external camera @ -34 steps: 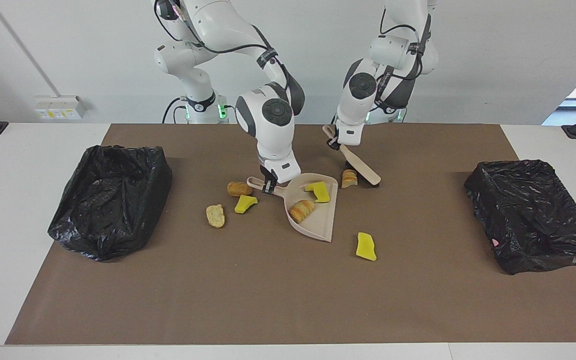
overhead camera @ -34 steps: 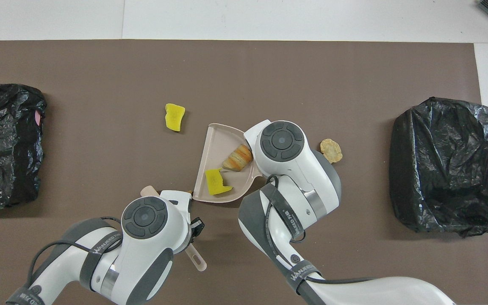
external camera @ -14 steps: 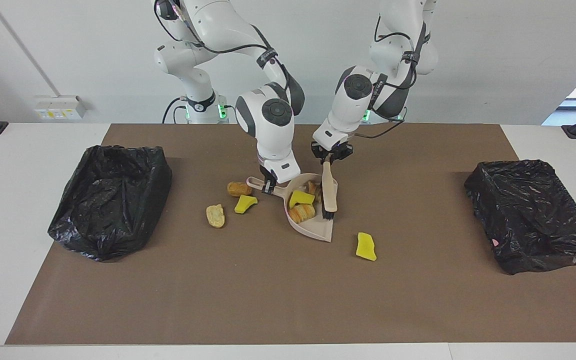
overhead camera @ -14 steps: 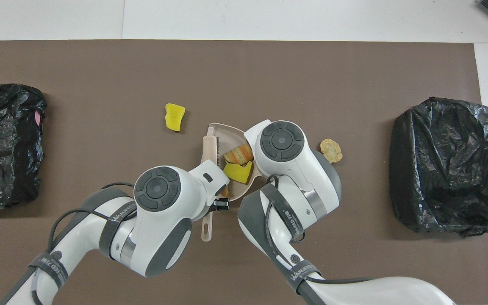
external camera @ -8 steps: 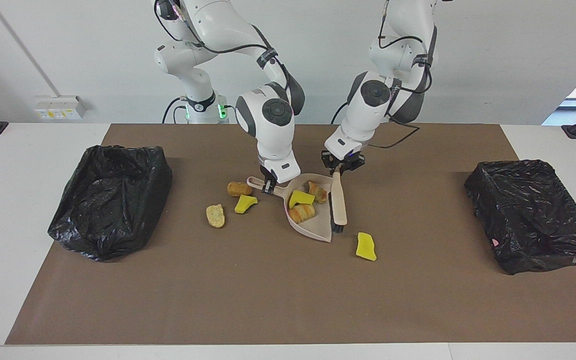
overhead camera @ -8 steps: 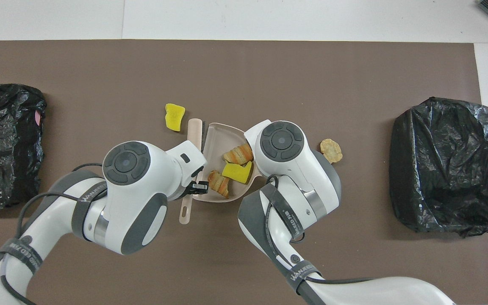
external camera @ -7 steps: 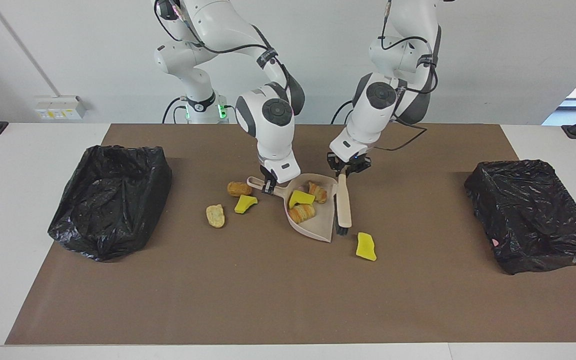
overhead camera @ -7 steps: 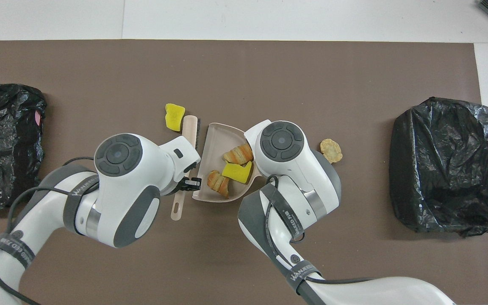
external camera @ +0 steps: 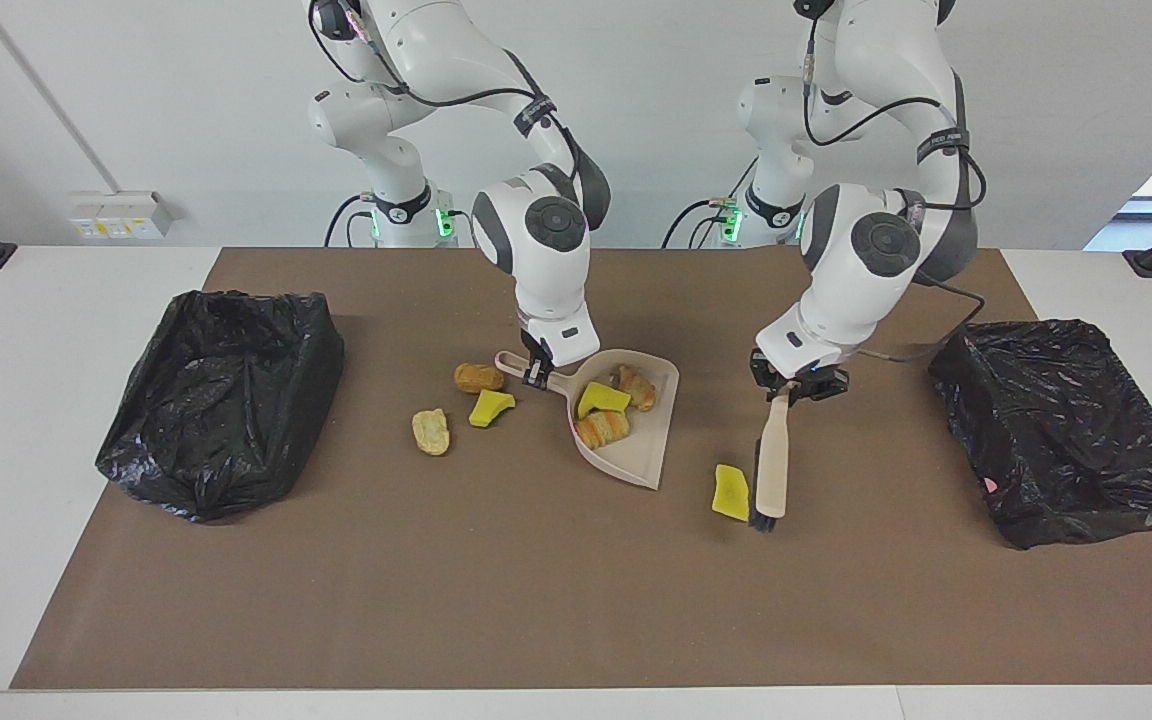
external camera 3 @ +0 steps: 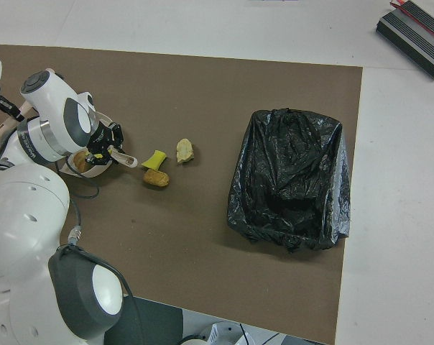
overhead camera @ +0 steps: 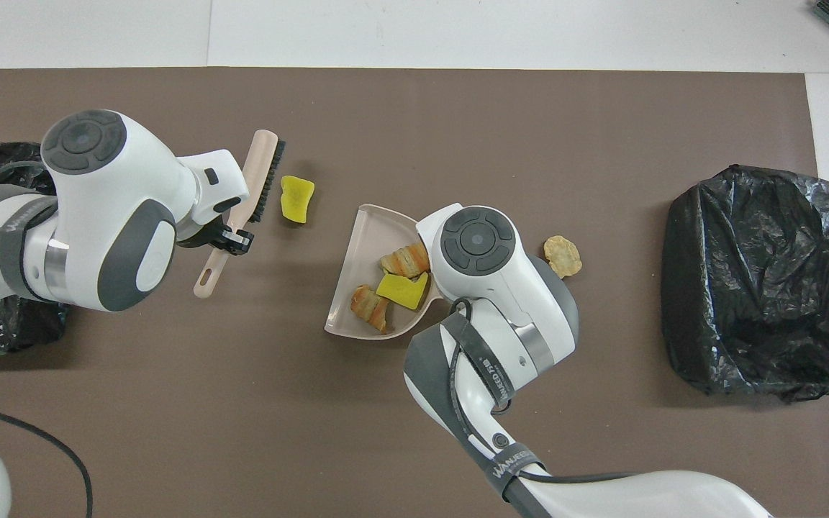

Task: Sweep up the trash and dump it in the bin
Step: 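Lift the brush with the left gripper toward the far yellow sponge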

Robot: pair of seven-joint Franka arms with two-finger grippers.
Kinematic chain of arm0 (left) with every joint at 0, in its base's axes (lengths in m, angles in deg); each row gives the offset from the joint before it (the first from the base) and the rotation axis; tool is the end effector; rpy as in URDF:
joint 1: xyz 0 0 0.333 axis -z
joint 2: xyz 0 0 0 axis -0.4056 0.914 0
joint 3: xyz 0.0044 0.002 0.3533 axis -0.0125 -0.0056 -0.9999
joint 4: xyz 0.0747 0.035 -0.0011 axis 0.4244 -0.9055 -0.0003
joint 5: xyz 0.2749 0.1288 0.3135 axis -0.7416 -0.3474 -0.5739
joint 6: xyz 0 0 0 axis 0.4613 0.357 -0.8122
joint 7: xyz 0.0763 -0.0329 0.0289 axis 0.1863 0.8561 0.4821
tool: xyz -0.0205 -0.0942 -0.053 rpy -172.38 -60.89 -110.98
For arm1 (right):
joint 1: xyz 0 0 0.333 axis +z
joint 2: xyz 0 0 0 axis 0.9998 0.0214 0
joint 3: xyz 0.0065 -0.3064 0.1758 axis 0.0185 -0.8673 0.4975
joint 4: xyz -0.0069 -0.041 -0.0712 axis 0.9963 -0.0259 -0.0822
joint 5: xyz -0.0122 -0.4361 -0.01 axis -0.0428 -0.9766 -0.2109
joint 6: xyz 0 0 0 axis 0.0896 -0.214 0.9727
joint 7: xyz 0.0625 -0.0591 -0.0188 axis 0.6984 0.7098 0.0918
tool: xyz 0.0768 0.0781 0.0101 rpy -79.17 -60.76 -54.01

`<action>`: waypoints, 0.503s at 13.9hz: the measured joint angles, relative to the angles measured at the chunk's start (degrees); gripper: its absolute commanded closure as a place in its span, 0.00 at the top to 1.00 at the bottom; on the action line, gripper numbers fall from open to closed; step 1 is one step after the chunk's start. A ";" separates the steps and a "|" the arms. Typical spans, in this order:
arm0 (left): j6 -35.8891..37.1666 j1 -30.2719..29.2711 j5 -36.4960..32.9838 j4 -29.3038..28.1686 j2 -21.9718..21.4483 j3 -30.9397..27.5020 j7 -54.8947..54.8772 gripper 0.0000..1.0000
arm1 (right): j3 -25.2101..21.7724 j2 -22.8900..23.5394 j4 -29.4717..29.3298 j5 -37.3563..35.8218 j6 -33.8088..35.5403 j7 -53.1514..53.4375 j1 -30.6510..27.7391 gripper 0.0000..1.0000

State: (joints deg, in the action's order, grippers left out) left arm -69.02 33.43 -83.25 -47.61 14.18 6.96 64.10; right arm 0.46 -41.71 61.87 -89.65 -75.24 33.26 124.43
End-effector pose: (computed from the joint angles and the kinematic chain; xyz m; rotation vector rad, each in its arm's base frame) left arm 0.6500 -0.1721 0.4198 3.0613 -0.6359 -0.0859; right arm 0.5776 0.3464 0.3648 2.5261 1.8152 -0.1433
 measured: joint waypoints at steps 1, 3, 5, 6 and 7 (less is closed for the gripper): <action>0.70 -1.19 -0.84 2.28 1.41 -0.02 -1.77 0.00 | 0.00 0.00 0.00 0.00 0.00 0.01 0.00 0.00; 1.91 -2.55 -4.16 6.78 4.71 0.01 -3.49 0.00 | 0.00 0.00 0.00 0.00 0.00 0.02 0.00 0.00; 2.10 -2.62 -7.43 9.79 7.57 0.14 -4.66 0.00 | 0.00 0.00 0.01 0.00 0.00 0.02 0.00 0.00; 2.18 -2.60 -7.84 10.40 8.53 0.29 -5.24 0.00 | 0.00 0.00 0.01 0.00 0.00 0.03 0.00 0.00; 2.28 -2.54 -7.91 10.58 9.20 0.48 -5.74 0.00 | 0.00 0.00 0.01 0.00 0.00 0.03 0.00 0.00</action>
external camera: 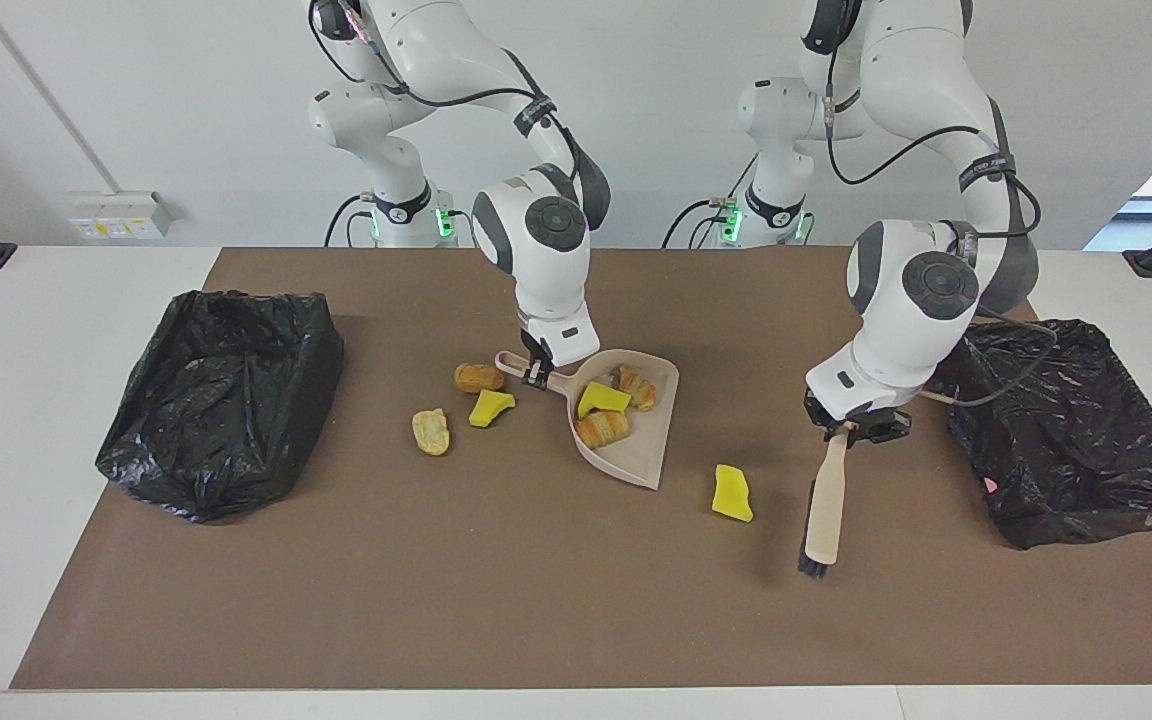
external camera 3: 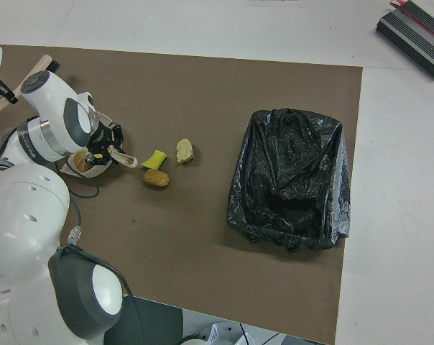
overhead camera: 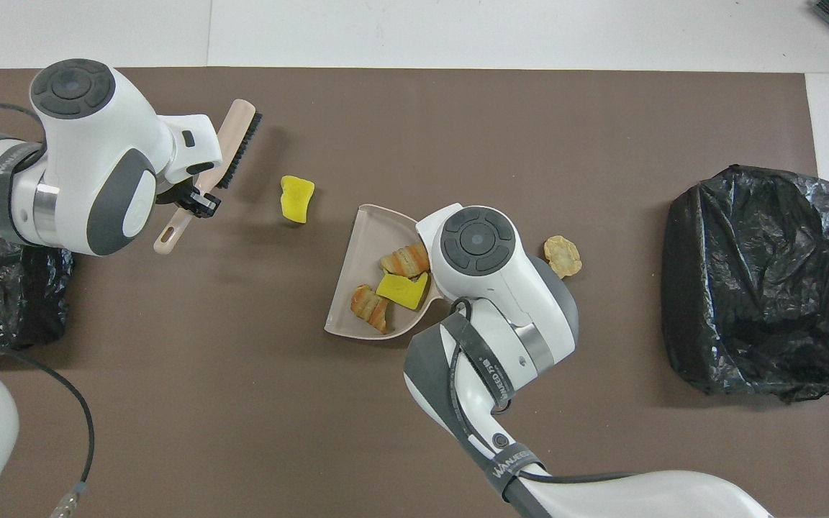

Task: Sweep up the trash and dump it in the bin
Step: 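Lift the brush with the left gripper toward the far yellow sponge, then sweep the far yellow sponge into the dustpan with the left gripper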

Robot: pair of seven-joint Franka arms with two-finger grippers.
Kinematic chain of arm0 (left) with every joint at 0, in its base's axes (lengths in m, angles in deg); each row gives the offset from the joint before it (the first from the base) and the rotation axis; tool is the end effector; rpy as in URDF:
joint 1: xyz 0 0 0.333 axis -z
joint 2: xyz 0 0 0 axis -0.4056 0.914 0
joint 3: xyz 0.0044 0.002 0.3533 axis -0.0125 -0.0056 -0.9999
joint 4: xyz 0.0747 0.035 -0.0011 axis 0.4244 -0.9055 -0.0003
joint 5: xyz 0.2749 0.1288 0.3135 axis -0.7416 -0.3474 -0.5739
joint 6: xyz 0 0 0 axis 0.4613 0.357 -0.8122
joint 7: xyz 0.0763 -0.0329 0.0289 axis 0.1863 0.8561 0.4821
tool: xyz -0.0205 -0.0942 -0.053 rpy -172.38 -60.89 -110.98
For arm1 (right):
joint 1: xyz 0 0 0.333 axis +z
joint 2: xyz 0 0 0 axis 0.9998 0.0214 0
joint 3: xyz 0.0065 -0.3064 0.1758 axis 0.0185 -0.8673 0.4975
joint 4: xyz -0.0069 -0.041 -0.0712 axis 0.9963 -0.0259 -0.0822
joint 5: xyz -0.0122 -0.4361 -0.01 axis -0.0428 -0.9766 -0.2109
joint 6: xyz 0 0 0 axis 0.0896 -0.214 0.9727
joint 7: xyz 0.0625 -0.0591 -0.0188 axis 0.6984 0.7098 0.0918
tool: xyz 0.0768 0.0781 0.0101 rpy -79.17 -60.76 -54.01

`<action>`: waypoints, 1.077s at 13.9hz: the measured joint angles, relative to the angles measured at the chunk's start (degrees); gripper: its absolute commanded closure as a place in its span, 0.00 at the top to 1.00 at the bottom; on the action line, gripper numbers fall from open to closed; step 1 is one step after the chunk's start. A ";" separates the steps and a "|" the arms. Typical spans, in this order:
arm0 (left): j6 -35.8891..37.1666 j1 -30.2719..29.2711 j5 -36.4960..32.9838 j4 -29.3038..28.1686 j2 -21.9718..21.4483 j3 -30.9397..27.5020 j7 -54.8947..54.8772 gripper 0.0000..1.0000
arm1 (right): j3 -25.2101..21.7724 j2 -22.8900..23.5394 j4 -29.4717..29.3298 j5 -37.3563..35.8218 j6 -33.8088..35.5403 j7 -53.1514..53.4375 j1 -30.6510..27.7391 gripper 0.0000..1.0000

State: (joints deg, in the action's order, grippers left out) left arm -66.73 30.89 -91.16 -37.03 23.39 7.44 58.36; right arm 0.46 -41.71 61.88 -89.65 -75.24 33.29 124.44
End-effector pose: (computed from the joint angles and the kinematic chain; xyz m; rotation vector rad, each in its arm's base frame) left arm 0.7079 -0.1455 0.3981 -2.9456 0.7881 0.1047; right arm 0.5775 0.3465 0.3647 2.5264 1.8148 -0.1435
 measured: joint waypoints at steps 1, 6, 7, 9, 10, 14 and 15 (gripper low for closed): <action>0.36 0.15 -0.01 0.00 0.40 0.23 -0.49 0.00 | 0.00 0.00 0.00 0.00 0.00 0.00 0.00 0.00; 4.91 1.78 0.15 -1.62 0.15 1.53 -1.05 0.00 | 0.00 0.00 0.00 0.00 0.00 0.01 0.00 0.00; 4.98 1.95 0.69 -2.84 -0.22 1.87 -1.05 0.00 | 0.00 0.00 0.00 0.00 0.00 0.01 0.00 0.00; 4.98 2.81 2.99 -5.29 -1.39 2.12 -1.21 0.00 | 0.00 0.00 0.00 0.00 0.00 0.01 0.00 0.00; 4.97 3.40 4.10 -6.07 -1.94 2.17 -1.66 0.00 | 0.00 0.00 0.00 0.00 0.00 0.01 0.00 0.00; 5.02 7.51 7.66 -8.79 -3.86 2.56 -3.51 0.00 | 0.00 0.00 0.01 0.00 0.00 0.01 0.00 0.00; 5.02 8.75 8.67 -10.19 -4.66 2.61 -3.47 0.00 | 0.00 0.00 0.01 0.00 0.00 0.01 0.00 0.00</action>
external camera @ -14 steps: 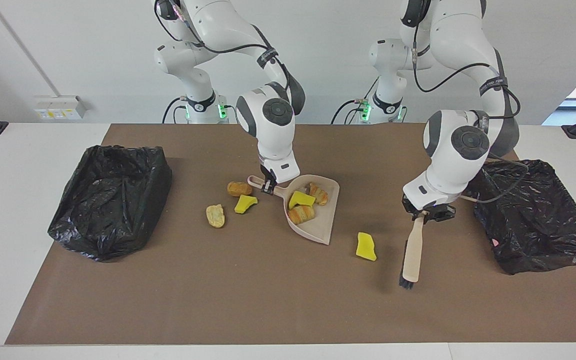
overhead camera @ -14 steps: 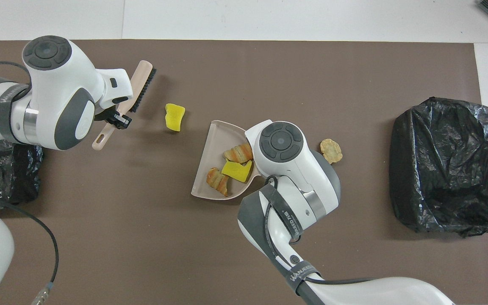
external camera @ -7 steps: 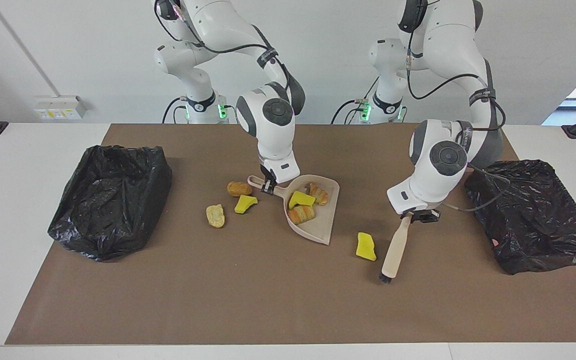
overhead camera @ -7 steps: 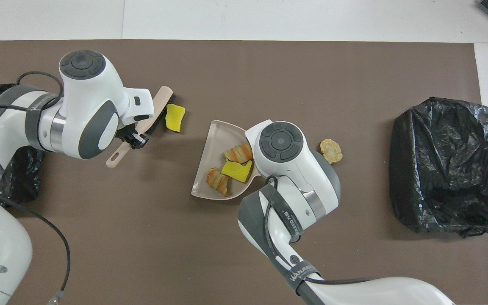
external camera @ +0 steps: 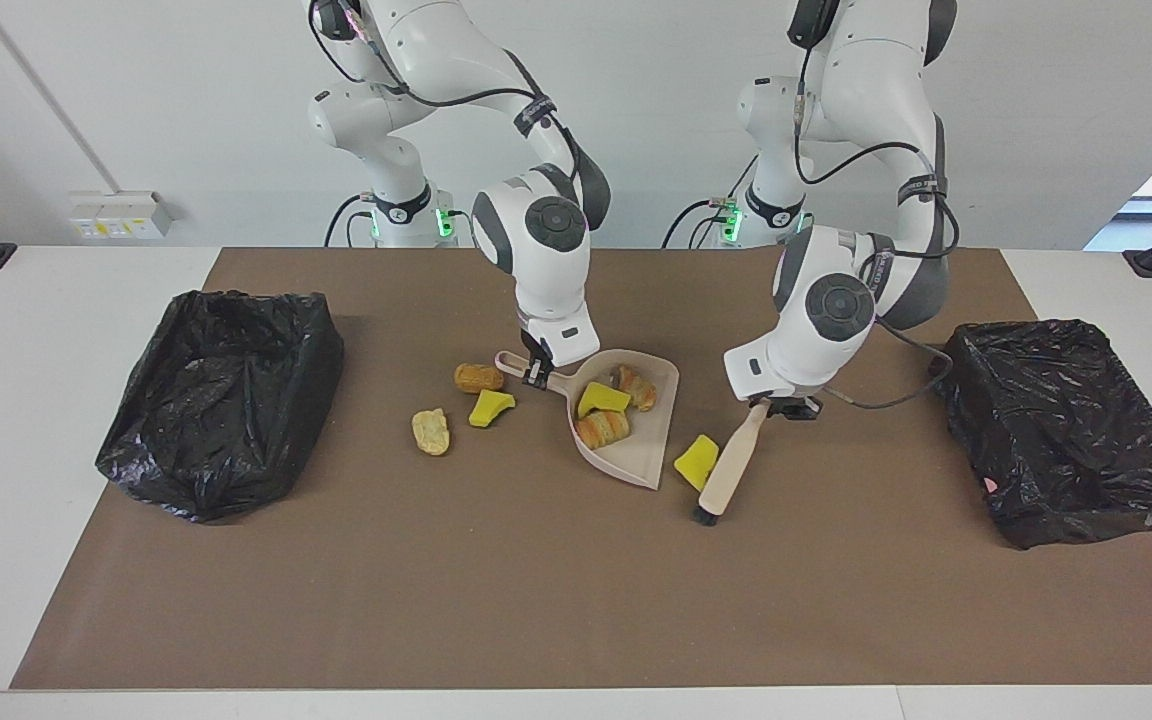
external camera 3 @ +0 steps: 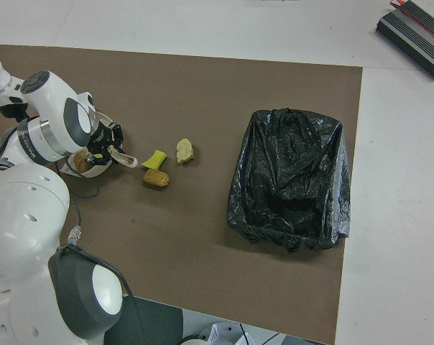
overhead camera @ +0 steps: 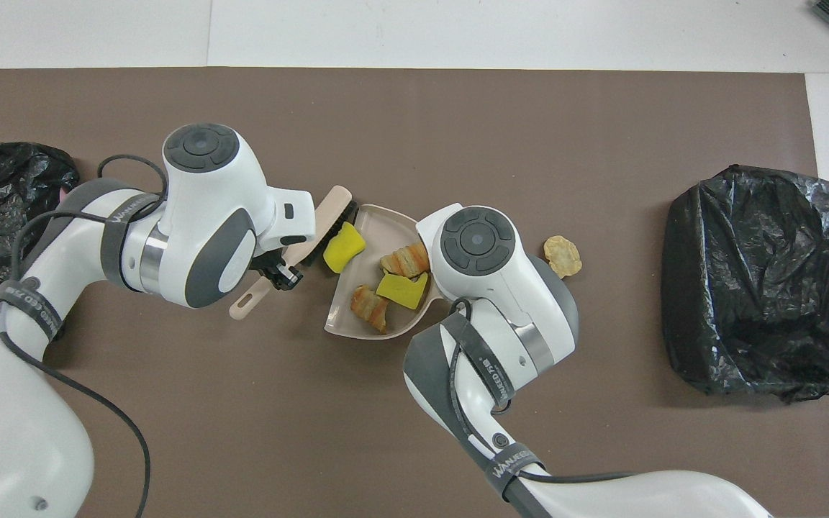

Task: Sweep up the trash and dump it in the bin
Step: 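Sweep the far yellow sponge into the dustpan with the left gripper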

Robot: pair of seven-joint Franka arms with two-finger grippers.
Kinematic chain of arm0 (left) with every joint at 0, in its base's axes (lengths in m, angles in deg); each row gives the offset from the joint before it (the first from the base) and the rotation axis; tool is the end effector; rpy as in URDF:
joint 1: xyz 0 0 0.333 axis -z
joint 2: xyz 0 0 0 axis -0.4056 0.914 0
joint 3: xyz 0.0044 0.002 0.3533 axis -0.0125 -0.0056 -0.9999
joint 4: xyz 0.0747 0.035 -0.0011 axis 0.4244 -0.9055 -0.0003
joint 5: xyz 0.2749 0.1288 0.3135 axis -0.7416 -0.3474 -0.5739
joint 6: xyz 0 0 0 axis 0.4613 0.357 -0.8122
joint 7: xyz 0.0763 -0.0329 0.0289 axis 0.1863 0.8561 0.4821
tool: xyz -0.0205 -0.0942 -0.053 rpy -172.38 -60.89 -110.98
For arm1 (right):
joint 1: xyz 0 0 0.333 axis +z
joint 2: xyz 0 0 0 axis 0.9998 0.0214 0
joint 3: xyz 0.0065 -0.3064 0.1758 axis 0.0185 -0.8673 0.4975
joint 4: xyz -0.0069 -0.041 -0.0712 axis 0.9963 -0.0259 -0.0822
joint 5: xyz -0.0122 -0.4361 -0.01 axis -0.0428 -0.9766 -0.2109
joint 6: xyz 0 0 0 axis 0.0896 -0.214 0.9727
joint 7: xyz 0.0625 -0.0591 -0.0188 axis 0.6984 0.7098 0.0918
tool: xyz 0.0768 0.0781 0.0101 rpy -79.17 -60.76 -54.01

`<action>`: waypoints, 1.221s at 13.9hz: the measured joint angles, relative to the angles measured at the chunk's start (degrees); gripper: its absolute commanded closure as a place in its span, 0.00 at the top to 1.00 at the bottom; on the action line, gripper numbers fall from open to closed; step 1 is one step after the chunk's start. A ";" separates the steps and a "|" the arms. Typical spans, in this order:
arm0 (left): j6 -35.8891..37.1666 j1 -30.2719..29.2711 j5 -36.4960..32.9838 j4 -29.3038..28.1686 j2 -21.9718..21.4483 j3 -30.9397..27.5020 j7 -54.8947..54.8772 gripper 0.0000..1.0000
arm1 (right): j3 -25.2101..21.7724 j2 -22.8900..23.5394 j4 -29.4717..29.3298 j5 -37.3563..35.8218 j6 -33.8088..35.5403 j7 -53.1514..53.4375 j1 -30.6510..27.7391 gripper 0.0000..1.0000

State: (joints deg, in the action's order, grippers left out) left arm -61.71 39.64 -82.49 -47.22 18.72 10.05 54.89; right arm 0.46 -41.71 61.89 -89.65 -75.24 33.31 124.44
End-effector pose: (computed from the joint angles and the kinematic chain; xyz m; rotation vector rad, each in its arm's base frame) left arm 0.6059 -0.2693 0.3629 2.8759 -1.0949 -0.3935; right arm 0.5774 0.3465 0.3646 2.5267 1.8143 -0.1438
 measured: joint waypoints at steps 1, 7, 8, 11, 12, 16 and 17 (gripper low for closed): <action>0.00 1.13 1.20 -1.34 -0.92 -0.01 0.36 0.00 | 0.00 0.00 0.02 0.00 0.00 0.00 0.00 0.00; 0.11 5.15 4.66 -3.24 -4.19 0.00 16.67 0.00 | 0.01 0.00 0.04 0.00 0.00 0.03 0.00 0.00; 0.11 5.38 4.69 -3.25 -4.36 0.01 20.47 0.00 | 0.01 0.00 0.04 0.00 0.00 0.03 0.00 0.00; 0.11 5.50 4.73 -3.25 -4.80 -0.04 30.19 0.00 | -0.01 0.00 0.03 0.00 0.00 0.04 -0.01 0.00; 0.11 5.53 4.75 -3.25 -4.92 -0.05 32.50 0.00 | -0.01 0.00 0.03 0.00 0.00 0.04 -0.01 0.00; 0.16 5.56 4.77 -3.28 -5.68 -0.06 37.45 0.00 | -0.09 -0.02 -0.02 0.00 0.00 0.04 -0.05 0.00; 0.19 5.56 4.78 -3.29 -6.14 -0.07 37.77 0.00 | -0.12 -0.04 -0.07 0.00 0.00 0.04 -0.07 0.00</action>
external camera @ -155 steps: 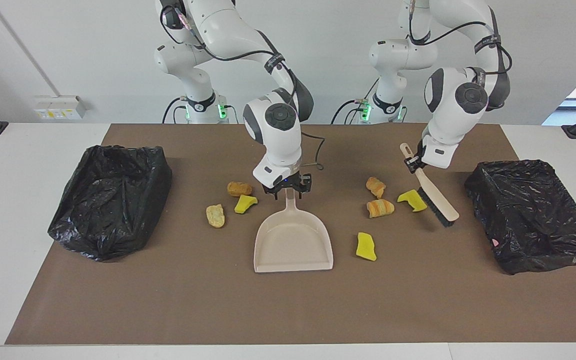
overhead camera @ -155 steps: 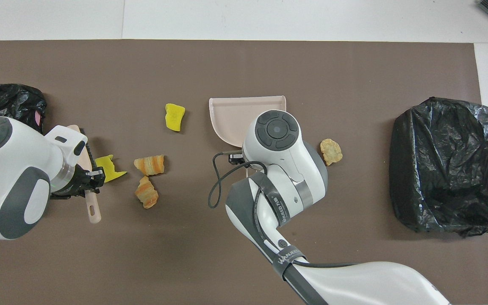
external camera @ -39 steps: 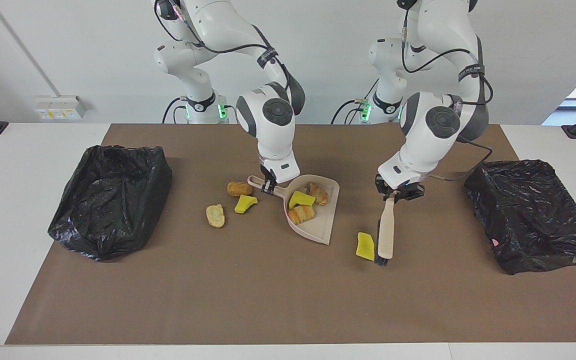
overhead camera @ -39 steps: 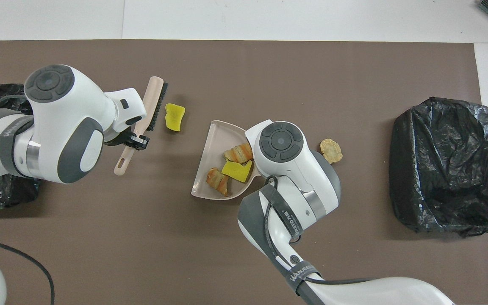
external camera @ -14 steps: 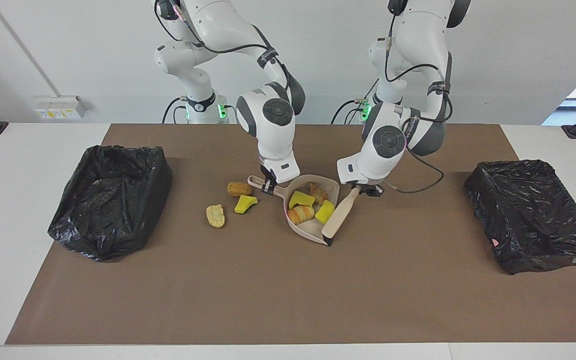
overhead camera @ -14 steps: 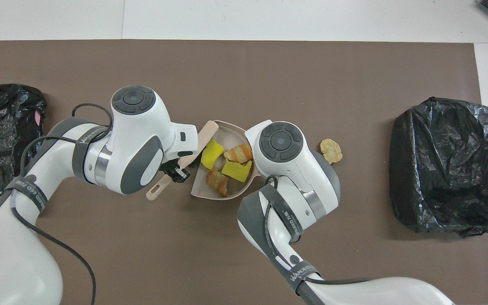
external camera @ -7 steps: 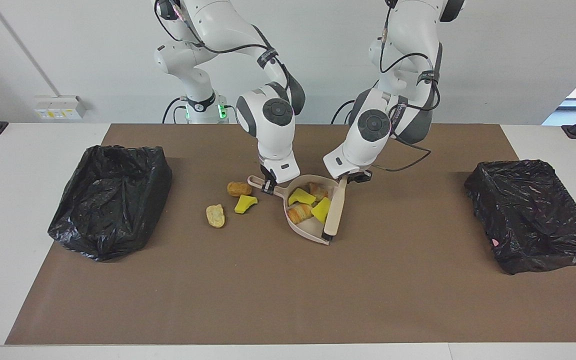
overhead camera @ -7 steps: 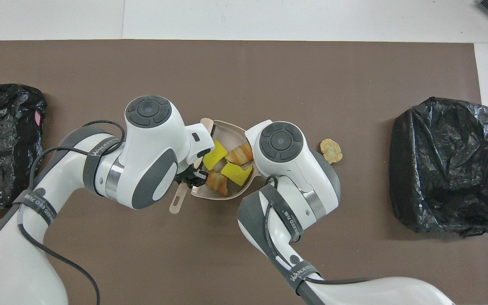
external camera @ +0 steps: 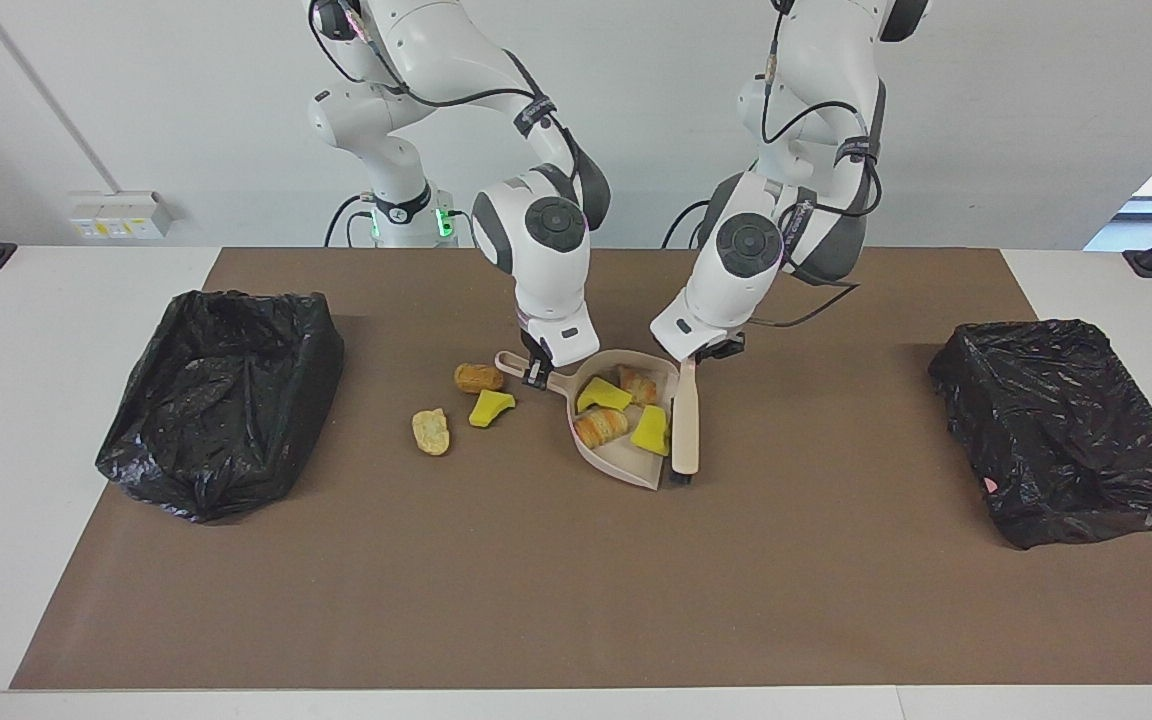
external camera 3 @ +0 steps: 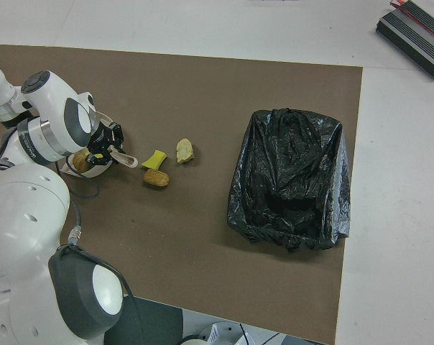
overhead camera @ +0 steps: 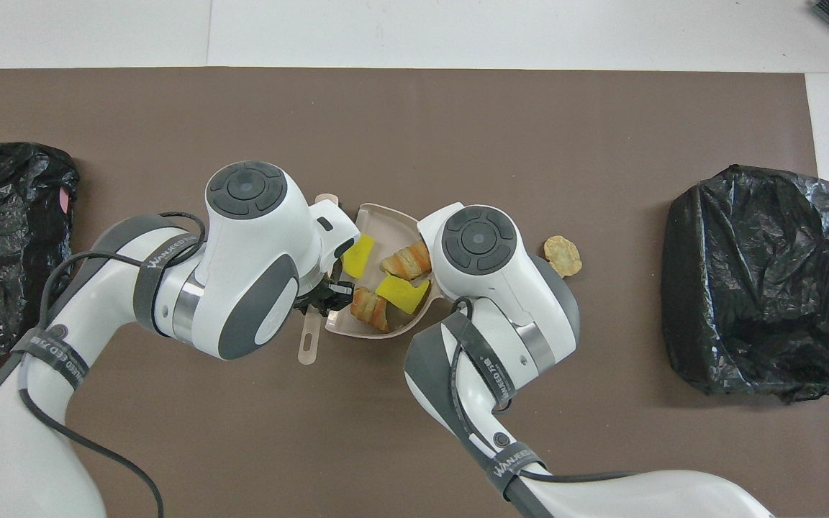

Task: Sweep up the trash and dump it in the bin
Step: 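Sweep the far yellow sponge into the dustpan with the left gripper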

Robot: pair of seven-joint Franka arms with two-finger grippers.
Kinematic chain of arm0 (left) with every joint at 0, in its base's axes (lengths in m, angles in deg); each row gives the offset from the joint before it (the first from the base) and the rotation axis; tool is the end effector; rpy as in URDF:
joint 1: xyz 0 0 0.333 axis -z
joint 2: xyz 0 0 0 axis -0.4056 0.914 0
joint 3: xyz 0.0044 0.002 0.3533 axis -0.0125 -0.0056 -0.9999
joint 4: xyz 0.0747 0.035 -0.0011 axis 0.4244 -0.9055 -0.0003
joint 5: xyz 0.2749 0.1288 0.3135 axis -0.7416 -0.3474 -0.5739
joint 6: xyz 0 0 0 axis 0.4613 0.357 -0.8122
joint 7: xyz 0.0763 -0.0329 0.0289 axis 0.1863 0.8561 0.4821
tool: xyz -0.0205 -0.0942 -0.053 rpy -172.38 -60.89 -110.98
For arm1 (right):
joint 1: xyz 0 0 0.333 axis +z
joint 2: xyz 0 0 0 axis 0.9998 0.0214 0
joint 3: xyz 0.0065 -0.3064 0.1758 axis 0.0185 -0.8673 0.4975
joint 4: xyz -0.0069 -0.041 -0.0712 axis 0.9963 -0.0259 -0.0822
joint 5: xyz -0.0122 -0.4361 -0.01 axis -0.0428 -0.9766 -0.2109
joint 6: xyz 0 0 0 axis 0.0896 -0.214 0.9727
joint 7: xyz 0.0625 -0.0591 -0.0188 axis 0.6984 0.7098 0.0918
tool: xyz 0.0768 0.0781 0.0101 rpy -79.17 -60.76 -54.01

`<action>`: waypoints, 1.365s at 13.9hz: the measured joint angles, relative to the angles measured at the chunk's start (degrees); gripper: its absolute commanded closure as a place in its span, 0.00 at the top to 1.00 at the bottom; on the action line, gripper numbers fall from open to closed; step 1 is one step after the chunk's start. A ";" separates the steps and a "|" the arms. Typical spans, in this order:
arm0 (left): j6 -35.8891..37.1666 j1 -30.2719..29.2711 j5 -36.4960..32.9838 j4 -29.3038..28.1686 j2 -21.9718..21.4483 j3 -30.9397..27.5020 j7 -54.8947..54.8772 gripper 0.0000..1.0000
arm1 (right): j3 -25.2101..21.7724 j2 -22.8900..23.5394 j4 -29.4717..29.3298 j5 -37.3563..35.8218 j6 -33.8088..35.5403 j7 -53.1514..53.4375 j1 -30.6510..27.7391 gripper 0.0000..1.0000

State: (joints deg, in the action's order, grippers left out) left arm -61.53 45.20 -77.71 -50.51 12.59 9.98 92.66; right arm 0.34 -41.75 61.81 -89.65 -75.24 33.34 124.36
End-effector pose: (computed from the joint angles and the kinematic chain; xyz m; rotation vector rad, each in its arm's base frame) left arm 0.5549 -0.3233 0.4051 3.0957 -0.2086 -0.3685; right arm 0.5789 0.3447 0.3658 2.5299 1.8090 -0.1406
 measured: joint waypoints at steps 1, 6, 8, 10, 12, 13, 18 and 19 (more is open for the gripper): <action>0.01 0.00 0.01 -0.12 -0.53 0.00 0.53 0.00 | -0.04 -0.03 -0.04 0.00 0.00 0.00 -0.03 0.00; -0.25 0.41 0.04 -1.64 -1.73 0.03 3.20 0.00 | -0.11 -0.06 -0.04 0.00 0.00 0.00 -0.05 0.00; -2.36 2.17 0.06 -3.79 -2.63 0.05 3.19 0.00 | -0.11 -0.06 -0.04 0.00 0.02 0.00 -0.05 0.00; -5.82 4.74 0.07 -7.58 -4.36 0.15 3.19 0.00 | -0.11 -0.06 -0.04 0.00 0.04 0.00 -0.05 0.00; -8.39 6.83 0.07 -10.09 -5.92 0.17 3.20 0.00 | -0.12 -0.06 -0.04 0.00 0.06 0.00 -0.06 0.00; -8.88 7.60 0.07 -10.47 -6.38 0.19 3.26 0.00 | -0.13 -0.06 -0.04 0.00 0.07 0.00 -0.06 0.00; -1.80 10.05 0.07 -10.63 -8.21 0.19 5.59 0.00 | -0.13 -0.06 -0.04 0.00 0.08 0.00 -0.06 0.00; 0.43 10.27 0.08 -10.74 -8.77 0.20 5.76 0.00 | -0.13 -0.06 -0.04 0.00 0.08 0.00 -0.06 0.00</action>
State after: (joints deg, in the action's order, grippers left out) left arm -61.10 55.48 -77.63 -61.25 3.82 10.19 98.42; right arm 0.21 -41.82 61.78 -89.65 -75.17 33.34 124.30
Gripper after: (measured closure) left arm 0.731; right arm 0.683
